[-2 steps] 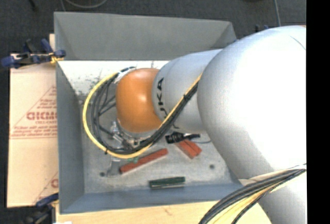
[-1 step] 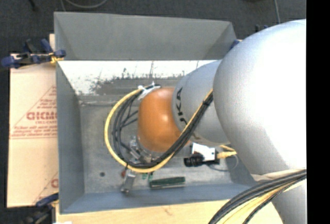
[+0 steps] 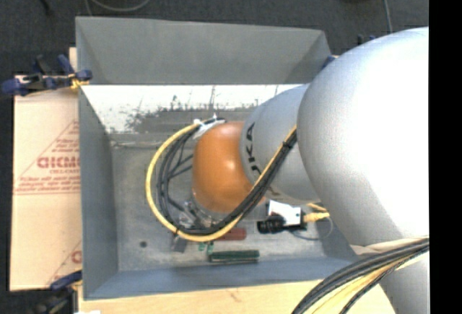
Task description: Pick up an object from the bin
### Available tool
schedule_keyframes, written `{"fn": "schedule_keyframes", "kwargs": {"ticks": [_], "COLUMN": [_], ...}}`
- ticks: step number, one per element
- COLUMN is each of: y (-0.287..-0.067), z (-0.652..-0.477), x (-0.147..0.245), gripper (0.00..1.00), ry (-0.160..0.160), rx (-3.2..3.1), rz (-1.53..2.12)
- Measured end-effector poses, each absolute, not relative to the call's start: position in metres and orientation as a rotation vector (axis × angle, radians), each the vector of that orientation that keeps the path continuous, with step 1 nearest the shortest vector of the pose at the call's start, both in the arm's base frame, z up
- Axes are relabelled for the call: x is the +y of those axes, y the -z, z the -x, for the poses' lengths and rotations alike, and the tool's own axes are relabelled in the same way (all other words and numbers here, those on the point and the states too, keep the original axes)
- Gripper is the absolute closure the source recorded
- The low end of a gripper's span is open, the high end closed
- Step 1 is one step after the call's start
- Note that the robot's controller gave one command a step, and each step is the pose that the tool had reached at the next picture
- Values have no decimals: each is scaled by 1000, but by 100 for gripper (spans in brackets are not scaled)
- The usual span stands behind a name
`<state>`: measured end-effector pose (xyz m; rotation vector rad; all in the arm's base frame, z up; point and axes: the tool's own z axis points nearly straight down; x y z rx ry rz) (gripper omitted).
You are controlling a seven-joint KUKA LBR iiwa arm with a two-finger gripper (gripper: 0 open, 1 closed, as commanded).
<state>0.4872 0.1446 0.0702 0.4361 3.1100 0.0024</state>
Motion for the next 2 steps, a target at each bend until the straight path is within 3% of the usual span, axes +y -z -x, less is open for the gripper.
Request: {"fn": "schedule_keyframes", "kwargs": {"ticks": [1, 2], "y": [-70, -184], "z": [-477, -488], "x": [84, 83], "gripper": [100, 100], "ry": [4, -5], "rx": [3092, 3083], "rz": [-556, -548]}}
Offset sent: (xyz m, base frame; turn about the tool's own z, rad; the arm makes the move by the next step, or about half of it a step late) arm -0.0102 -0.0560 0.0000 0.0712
